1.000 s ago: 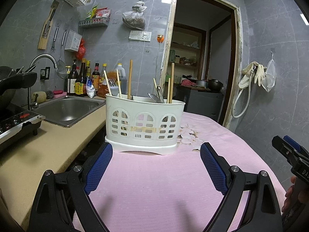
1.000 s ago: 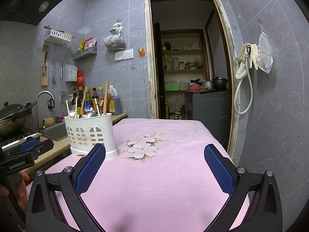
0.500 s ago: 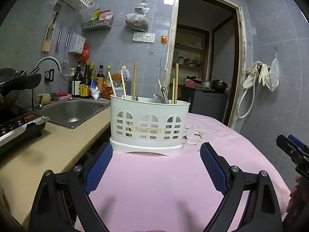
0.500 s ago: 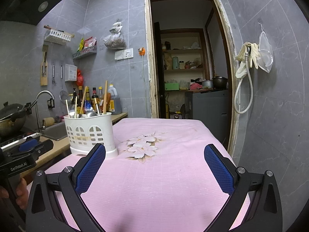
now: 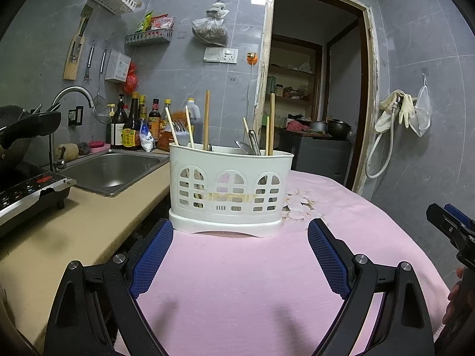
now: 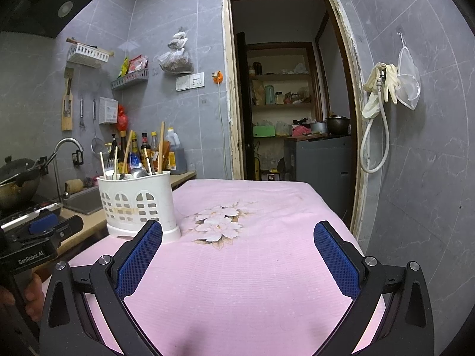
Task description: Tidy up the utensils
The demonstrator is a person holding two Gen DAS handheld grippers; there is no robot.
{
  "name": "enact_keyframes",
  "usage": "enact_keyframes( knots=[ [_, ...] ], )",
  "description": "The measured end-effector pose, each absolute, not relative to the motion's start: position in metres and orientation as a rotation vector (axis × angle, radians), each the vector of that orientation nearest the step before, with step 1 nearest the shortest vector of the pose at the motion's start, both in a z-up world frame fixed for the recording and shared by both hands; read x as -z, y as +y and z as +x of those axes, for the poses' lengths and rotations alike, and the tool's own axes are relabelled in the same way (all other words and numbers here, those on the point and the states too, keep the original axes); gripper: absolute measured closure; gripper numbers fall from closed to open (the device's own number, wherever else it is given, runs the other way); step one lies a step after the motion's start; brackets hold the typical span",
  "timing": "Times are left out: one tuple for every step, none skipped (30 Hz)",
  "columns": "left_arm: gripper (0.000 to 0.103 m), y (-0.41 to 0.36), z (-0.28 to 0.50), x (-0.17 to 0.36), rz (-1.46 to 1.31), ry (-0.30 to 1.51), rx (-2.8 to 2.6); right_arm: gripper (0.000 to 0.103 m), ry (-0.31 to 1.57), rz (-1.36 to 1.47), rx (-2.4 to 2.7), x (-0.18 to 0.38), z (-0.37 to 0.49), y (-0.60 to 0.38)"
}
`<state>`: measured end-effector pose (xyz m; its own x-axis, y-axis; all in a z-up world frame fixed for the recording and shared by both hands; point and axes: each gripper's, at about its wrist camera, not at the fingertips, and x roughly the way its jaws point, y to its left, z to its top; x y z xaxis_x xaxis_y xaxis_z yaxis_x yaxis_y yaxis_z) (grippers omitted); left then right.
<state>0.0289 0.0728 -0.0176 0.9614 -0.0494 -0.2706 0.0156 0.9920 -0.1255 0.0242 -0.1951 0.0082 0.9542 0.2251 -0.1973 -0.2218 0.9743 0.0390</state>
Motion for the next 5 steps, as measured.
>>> enact_keyframes(
  knots=[
    [0.014, 0.0735, 0.0297, 0.0182, -0.123, 0.28, 0.033, 0.0, 0.205, 0.017, -0.227, -0.0074, 0.0257, -0.1944],
    [0.014, 0.0743, 0.0308, 0.0182, -0.122, 0.283, 0.034, 0.0, 0.206, 0.017, -0.228, -0.0075, 0.0266, -0.1937],
    [0.014, 0.0744, 0.0316, 0.0188, -0.121, 0.287, 0.034, 0.0, 0.209, 0.016, -0.228, -0.0067, 0.0262, -0.1929],
    [0.014, 0.0757, 0.0327, 0.0189, -0.122, 0.29, 0.035, 0.0, 0.211, 0.016, -0.229, -0.007, 0.0273, -0.1921],
    [0.014, 0.0761, 0.0332, 0.0195, -0.123, 0.293, 0.035, 0.0, 0.214, 0.015, -0.23, -0.0067, 0.0275, -0.1912]
  ],
)
